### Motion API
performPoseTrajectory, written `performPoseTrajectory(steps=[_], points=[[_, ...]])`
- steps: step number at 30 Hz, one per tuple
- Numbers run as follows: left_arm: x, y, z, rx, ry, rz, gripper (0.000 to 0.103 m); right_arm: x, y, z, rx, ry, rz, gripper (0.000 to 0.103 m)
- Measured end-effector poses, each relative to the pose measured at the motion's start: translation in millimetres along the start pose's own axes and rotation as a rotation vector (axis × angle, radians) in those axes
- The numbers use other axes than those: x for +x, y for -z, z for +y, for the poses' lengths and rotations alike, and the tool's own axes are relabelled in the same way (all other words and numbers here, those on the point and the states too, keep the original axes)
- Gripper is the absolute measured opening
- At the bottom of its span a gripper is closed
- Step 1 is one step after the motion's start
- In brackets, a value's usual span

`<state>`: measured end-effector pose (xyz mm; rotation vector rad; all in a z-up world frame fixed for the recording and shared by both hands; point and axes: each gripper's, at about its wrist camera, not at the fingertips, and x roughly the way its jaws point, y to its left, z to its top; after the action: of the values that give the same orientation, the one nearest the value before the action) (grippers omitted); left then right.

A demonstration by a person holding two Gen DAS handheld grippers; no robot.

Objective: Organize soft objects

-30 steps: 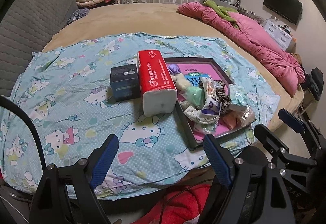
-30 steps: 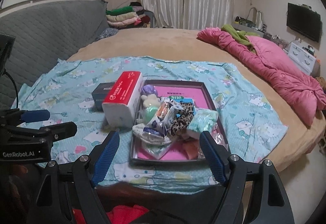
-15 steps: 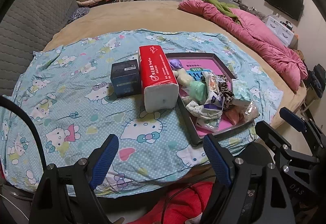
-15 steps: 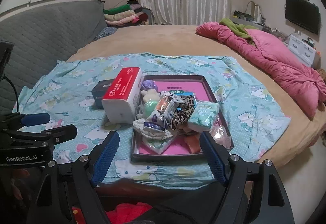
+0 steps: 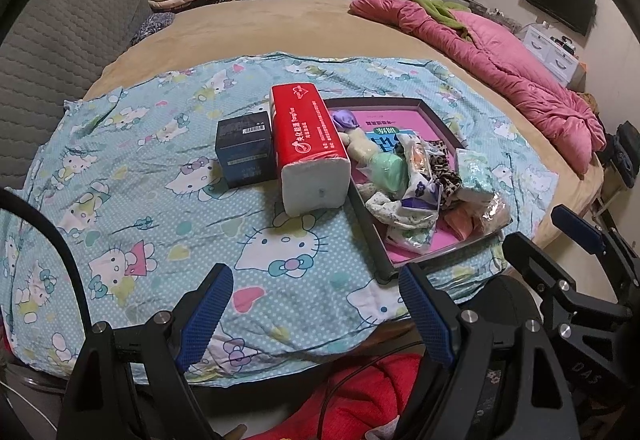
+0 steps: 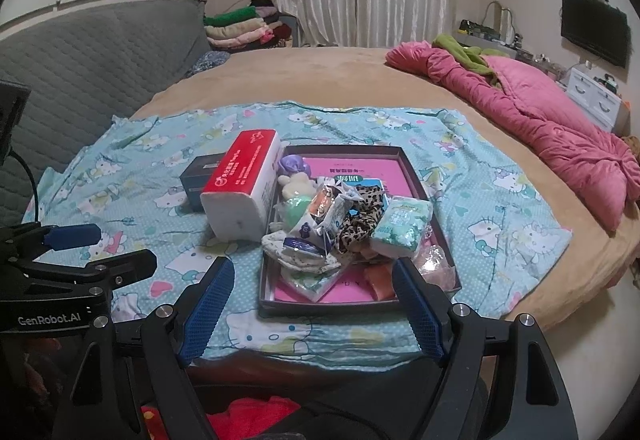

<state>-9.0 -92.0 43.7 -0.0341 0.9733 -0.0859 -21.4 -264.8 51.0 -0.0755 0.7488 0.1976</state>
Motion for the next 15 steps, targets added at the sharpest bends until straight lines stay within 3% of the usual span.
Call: performPoseTrajectory(steps=[15], points=[[1.7, -0.1, 0.9, -0.002, -0.003, 0.007, 0.084, 0.9, 0.6, 0.0, 0.003, -0.001, 0.002, 0.082]])
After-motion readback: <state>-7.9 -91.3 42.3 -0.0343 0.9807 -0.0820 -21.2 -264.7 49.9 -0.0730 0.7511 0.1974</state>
